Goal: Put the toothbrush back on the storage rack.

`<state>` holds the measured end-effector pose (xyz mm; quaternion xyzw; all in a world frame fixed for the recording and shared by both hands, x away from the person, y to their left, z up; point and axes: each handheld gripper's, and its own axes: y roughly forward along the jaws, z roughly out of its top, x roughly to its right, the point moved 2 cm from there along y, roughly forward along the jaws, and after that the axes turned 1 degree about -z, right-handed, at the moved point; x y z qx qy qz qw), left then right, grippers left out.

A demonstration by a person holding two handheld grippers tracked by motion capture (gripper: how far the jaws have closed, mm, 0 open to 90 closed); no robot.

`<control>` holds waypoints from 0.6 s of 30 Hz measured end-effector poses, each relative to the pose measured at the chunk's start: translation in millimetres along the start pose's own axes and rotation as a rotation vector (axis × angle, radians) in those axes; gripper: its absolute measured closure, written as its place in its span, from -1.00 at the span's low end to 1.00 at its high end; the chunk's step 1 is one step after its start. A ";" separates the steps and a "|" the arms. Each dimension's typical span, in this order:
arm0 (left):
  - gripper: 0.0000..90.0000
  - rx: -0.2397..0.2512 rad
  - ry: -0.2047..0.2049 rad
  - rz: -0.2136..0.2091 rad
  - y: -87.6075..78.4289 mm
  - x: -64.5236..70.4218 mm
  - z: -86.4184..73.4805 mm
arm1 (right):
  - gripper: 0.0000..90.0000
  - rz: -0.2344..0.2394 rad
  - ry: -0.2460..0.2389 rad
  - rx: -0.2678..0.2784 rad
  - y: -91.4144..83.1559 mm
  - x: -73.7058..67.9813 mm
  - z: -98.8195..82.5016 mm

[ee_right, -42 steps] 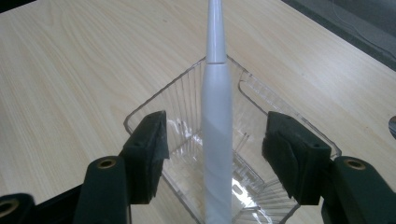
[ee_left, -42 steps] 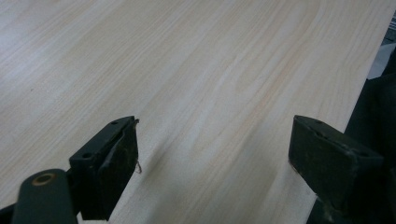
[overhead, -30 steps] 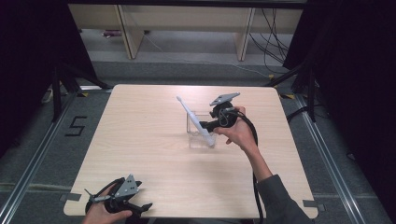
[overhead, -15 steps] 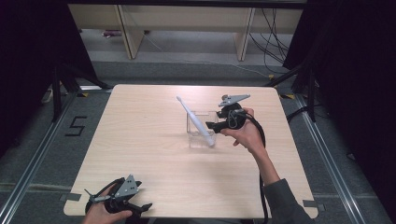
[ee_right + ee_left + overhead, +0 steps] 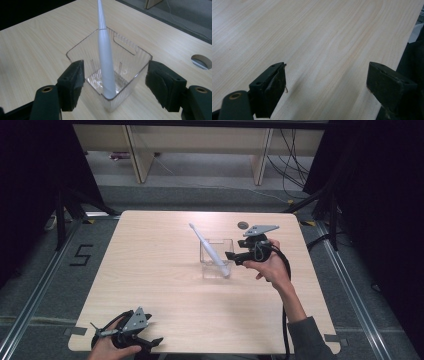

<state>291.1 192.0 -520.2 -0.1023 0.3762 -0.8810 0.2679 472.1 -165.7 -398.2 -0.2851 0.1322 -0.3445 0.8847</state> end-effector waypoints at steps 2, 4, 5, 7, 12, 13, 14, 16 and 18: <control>-0.66 -0.002 0.004 0.000 -0.4 -0.3 0.2 | -0.31 -0.016 -0.003 -0.006 -3.0 0.9 -1.9; -0.66 -0.002 0.005 0.002 -0.5 -0.3 0.2 | -0.31 -0.011 -0.002 0.010 -3.0 1.3 -4.3; -0.66 0.000 0.004 0.000 -0.4 -0.2 0.2 | -0.32 -0.009 0.016 0.005 -3.7 0.1 -5.5; -0.66 0.000 0.005 0.000 -0.5 -0.3 0.4 | -0.32 -0.017 -0.015 0.002 -5.3 2.6 -6.4; -0.66 0.000 0.008 0.002 -0.6 -0.5 0.5 | -0.32 -0.017 0.019 -0.012 -8.8 -0.2 -11.8; -0.66 -0.001 0.008 0.001 -0.6 -0.4 0.5 | -0.32 -0.017 0.005 -0.005 -9.3 0.9 -12.8; -0.66 0.001 0.008 0.000 -0.6 -0.2 0.5 | -0.32 -0.021 -0.003 0.002 -10.2 1.4 -13.9; -0.66 0.003 0.009 -0.001 -0.7 -0.2 0.7 | -0.32 -0.024 0.000 -0.002 -13.0 1.5 -17.0; -0.66 0.000 0.009 0.001 -0.8 -0.4 0.5 | -0.32 -0.027 -0.008 0.001 -15.4 3.2 -19.8</control>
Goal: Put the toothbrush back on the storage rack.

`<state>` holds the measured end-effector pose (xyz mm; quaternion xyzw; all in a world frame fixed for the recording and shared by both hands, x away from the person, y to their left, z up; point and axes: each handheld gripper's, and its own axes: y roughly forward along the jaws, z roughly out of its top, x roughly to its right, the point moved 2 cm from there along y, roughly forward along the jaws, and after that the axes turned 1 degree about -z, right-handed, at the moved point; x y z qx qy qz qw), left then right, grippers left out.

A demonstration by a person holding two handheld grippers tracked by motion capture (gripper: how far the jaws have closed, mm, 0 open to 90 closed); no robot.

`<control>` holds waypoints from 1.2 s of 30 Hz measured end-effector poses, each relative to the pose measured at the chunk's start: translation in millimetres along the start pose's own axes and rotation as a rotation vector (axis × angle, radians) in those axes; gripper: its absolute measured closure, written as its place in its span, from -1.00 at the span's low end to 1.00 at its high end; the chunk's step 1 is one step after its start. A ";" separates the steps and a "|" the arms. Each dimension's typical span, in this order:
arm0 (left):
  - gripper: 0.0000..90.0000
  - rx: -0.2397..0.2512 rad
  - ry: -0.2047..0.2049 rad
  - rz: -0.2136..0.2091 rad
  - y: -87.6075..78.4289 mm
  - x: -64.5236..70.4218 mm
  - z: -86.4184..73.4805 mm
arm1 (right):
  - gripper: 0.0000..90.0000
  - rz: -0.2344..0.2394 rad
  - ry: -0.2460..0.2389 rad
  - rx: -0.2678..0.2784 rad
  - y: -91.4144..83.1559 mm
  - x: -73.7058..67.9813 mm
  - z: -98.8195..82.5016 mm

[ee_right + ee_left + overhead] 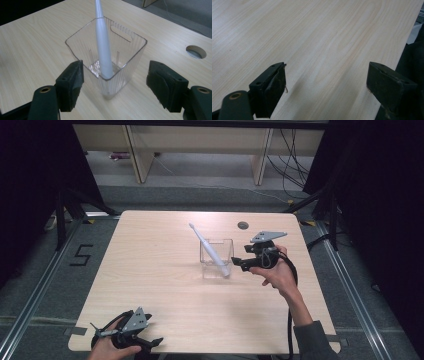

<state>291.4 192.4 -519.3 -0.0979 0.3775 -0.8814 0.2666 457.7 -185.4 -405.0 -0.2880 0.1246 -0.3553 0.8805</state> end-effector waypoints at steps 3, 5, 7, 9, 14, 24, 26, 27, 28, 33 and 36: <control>-0.66 -0.001 -0.001 0.000 0.1 0.1 0.0 | -0.33 -0.006 0.007 0.007 -2.2 1.7 -4.2; -0.66 0.001 -0.001 0.000 0.0 -0.1 0.1 | -0.33 -0.005 0.027 0.005 -4.0 2.0 -8.0; -0.66 0.002 -0.001 -0.001 0.2 -0.4 0.1 | -0.33 0.001 0.047 -0.004 -6.0 1.7 -11.3; -0.66 0.000 0.000 0.000 -0.1 -0.1 0.0 | -0.33 -0.001 0.042 -0.006 -7.4 2.1 -14.1; -0.66 0.003 0.002 -0.003 0.1 -0.4 0.1 | -0.33 -0.008 0.034 -0.001 -10.7 2.3 -19.9; -0.66 0.003 0.001 -0.004 0.1 -0.2 0.2 | -0.36 -0.011 0.057 -0.018 -15.9 -0.8 -33.1; -0.66 0.002 -0.001 -0.002 0.1 -0.1 0.2 | -0.37 -0.016 0.063 -0.022 -16.8 -2.3 -35.5; -0.66 0.003 -0.002 -0.001 -0.1 0.2 0.2 | -0.37 -0.012 0.045 -0.014 -16.6 -1.7 -36.6; -0.66 0.002 -0.002 -0.001 -0.1 0.2 0.2 | -0.37 -0.020 0.044 -0.014 -17.3 -2.3 -37.6; -0.66 -0.003 0.003 0.000 -0.2 0.0 -0.1 | -0.40 -0.016 0.055 -0.016 -18.8 -6.1 -43.4; -0.66 0.001 0.003 -0.004 0.0 -0.1 -0.1 | -0.44 -0.021 0.044 -0.018 -20.1 -5.1 -46.0</control>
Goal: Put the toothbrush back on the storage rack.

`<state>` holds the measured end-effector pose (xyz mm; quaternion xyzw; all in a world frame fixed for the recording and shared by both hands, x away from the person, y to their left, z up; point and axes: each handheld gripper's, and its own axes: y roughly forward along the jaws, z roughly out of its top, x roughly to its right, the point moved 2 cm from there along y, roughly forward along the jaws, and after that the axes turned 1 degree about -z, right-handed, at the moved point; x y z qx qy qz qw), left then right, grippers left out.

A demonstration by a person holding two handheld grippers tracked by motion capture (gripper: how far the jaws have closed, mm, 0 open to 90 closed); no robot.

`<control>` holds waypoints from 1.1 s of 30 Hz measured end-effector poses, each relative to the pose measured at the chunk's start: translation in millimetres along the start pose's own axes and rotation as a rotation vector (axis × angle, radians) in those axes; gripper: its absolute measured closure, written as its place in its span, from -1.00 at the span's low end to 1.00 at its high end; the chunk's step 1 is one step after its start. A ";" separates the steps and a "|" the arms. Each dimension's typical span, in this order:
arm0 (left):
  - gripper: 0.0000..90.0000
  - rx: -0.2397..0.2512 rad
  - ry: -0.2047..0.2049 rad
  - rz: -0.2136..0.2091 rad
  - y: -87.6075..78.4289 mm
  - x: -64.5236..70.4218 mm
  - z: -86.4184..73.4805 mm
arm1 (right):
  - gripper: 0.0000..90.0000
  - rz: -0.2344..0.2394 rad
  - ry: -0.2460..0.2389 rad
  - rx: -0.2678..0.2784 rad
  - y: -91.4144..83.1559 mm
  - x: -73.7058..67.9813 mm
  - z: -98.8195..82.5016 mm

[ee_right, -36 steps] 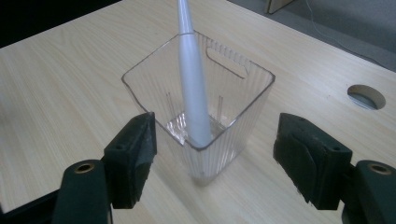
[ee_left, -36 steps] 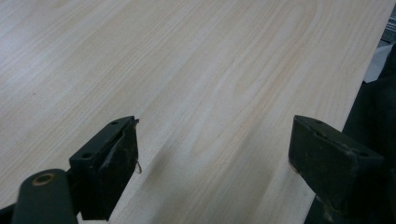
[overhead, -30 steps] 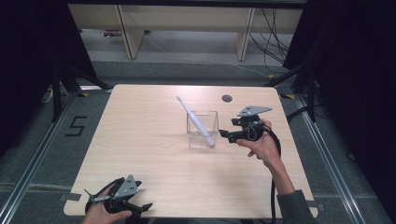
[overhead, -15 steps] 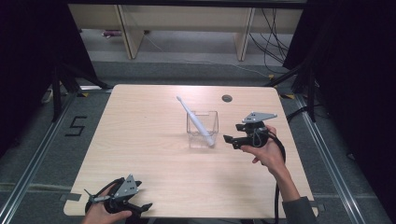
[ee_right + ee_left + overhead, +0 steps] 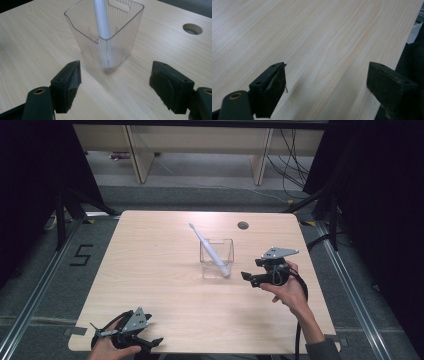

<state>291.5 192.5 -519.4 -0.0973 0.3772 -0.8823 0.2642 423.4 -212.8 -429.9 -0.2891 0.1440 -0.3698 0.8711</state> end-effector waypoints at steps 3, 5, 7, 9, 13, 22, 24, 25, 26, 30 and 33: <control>-0.66 -0.003 -0.003 0.005 -0.2 0.2 -0.2 | -0.47 -0.002 0.012 -0.003 -0.4 0.2 -4.6; -0.66 -0.007 0.001 0.005 -0.3 0.2 -0.1 | -0.49 -0.006 0.034 -0.016 -0.4 -1.2 -8.2; -0.66 -0.002 -0.004 0.003 0.1 0.7 0.0 | -0.51 -0.020 0.025 -0.017 0.6 -0.4 -11.7; -0.66 -0.004 0.003 0.002 -0.2 -0.4 -0.1 | -0.51 -0.018 0.030 -0.016 1.7 -1.2 -14.7; -0.66 -0.004 -0.002 0.004 -0.2 0.0 -0.2 | -0.51 -0.020 0.017 -0.018 1.8 -1.5 -18.4; -0.66 -0.002 -0.004 0.005 0.0 -0.3 -0.5 | -0.51 -0.016 0.026 -0.027 2.4 -6.2 -27.7; -0.66 -0.005 -0.003 0.006 0.0 0.2 -0.5 | -0.51 -0.016 0.040 -0.026 2.4 -7.8 -30.0; -0.66 -0.004 -0.004 0.006 0.1 0.6 -0.5 | -0.51 -0.019 0.027 -0.026 2.2 -7.3 -31.1; -0.66 -0.004 -0.003 0.005 0.1 0.6 -0.3 | -0.51 -0.017 0.028 -0.019 2.9 -7.8 -32.4; -0.66 -0.006 -0.005 0.007 0.1 0.2 -0.7 | -0.51 -0.014 0.023 -0.027 2.4 -9.6 -37.9; -0.66 -0.004 -0.007 0.005 0.3 0.5 -0.5 | -0.51 -0.017 0.023 -0.029 2.3 -11.8 -42.1</control>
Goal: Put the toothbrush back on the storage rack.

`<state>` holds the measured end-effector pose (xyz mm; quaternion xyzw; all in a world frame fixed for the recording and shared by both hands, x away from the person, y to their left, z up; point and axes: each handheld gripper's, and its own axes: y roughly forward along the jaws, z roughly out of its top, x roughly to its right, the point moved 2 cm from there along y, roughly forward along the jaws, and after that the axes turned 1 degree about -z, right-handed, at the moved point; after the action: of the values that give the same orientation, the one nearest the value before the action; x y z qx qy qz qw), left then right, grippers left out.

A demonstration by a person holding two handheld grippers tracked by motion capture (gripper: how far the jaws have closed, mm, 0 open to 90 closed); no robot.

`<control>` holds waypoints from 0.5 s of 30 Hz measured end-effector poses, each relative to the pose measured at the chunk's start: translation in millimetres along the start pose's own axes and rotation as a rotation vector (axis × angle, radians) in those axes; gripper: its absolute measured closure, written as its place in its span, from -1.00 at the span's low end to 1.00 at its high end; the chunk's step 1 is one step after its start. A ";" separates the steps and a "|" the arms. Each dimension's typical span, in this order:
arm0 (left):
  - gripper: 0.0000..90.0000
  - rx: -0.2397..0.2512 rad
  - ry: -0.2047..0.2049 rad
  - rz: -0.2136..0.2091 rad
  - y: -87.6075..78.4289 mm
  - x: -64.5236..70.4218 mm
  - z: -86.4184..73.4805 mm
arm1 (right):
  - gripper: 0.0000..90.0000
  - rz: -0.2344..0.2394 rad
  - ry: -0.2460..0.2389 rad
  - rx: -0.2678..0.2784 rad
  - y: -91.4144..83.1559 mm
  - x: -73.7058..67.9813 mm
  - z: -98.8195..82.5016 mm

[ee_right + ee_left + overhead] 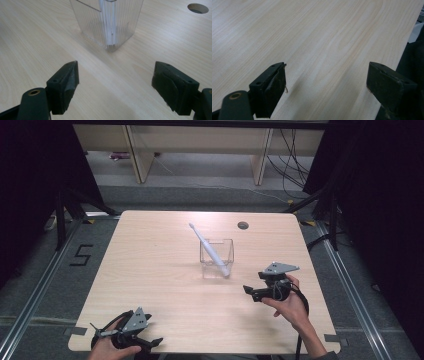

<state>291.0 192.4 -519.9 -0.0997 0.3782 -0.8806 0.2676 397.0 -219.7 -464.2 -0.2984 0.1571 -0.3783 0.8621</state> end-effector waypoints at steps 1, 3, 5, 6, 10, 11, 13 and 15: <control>-0.66 0.000 0.000 0.000 0.0 0.0 0.0 | -0.50 0.003 0.007 -0.007 -0.9 -1.1 -1.4; -0.66 -0.002 0.002 0.002 -0.2 -0.3 0.0 | -0.50 0.004 0.018 -0.014 -1.4 -3.0 -3.8; -0.66 -0.002 0.001 0.002 -0.4 -0.3 -0.1 | -0.50 0.000 -0.014 0.000 -0.7 -2.3 -6.5; -0.66 0.000 -0.001 0.000 -0.3 -0.1 -0.2 | -0.50 -0.001 0.004 -0.001 -1.3 -4.4 -8.2; -0.66 -0.002 0.002 0.002 -0.1 -0.2 -0.2 | -0.50 0.007 -0.003 -0.002 -1.5 -5.9 -13.4; -0.66 -0.001 0.000 0.000 0.0 0.1 -0.1 | -0.50 0.011 0.004 -0.012 -1.8 -6.7 -14.9; -0.66 -0.001 0.001 0.001 0.0 0.0 0.0 | -0.50 0.009 0.014 -0.017 -2.1 -8.4 -17.6; -0.66 -0.001 -0.001 0.003 0.0 0.0 -0.2 | -0.50 0.014 0.000 -0.005 -2.0 -8.1 -19.1</control>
<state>290.9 192.5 -520.1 -0.0997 0.3784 -0.8801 0.2689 381.0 -222.2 -477.3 -0.2995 0.1601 -0.3717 0.8640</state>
